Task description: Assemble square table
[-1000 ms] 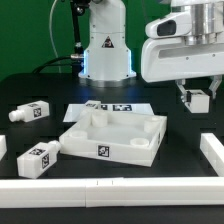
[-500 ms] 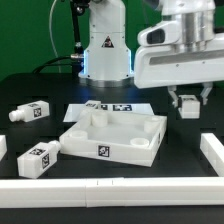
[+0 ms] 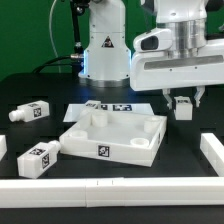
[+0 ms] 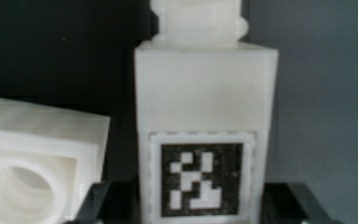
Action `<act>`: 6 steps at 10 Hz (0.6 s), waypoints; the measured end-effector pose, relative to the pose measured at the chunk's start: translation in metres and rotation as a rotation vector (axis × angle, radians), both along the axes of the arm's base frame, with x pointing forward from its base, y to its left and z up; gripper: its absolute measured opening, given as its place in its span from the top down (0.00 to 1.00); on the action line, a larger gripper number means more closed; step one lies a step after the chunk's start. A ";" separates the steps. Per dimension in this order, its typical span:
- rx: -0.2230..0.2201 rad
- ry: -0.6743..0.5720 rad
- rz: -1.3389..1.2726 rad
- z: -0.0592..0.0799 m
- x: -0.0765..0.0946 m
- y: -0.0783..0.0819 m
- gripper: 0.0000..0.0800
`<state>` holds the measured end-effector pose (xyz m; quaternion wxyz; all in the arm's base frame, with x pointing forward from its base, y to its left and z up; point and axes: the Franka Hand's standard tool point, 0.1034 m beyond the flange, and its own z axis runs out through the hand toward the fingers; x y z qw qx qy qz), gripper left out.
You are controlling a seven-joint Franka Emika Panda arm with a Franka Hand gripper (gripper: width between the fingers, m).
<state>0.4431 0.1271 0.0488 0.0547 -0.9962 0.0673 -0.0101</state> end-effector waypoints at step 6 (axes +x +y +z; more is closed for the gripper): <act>-0.013 0.006 0.039 -0.033 -0.025 0.023 0.64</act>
Offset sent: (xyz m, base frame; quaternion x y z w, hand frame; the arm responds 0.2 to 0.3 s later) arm -0.0104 0.0168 -0.0208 -0.0166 0.0284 0.0085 0.9994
